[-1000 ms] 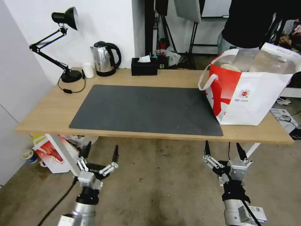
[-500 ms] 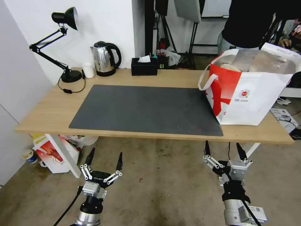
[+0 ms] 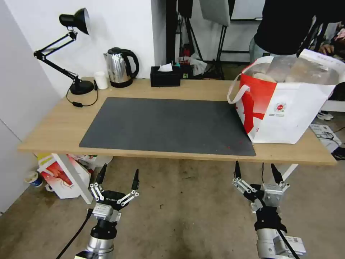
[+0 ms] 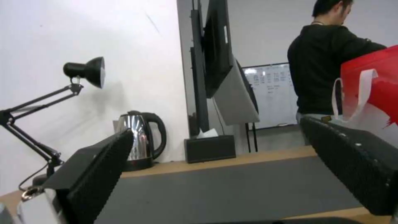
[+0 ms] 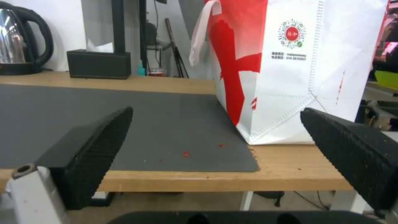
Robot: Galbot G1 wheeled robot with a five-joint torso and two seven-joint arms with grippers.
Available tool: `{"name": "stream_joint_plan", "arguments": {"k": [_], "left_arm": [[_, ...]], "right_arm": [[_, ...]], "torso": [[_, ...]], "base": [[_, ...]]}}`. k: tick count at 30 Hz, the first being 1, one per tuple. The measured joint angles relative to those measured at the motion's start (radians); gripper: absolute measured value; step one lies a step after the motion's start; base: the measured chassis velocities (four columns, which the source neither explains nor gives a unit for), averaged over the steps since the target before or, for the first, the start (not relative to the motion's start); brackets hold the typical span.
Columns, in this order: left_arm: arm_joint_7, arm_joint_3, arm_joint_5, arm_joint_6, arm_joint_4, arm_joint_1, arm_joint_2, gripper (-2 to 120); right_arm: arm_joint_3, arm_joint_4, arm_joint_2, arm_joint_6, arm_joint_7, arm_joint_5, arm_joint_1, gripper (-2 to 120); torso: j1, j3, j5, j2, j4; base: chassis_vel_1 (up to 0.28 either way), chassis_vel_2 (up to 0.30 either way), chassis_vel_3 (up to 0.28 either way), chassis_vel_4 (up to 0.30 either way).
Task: Pick up the trash from the table and place it into the takeout bag.
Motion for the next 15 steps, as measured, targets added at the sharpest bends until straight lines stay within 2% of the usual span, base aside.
{"name": "stream_joint_plan", "arguments": {"k": [15], "left_arm": [[-0.011, -0.001, -0.001, 0.025, -0.004, -0.035, -0.004, 100]], "right_arm": [[0.0, 0.0, 0.0, 0.0, 0.0, 0.0, 0.0, 100]], "torso": [[0.0, 0.0, -0.0001, 0.0, 0.0]], "base": [[0.0, 0.0, 0.0, 0.0]]}}
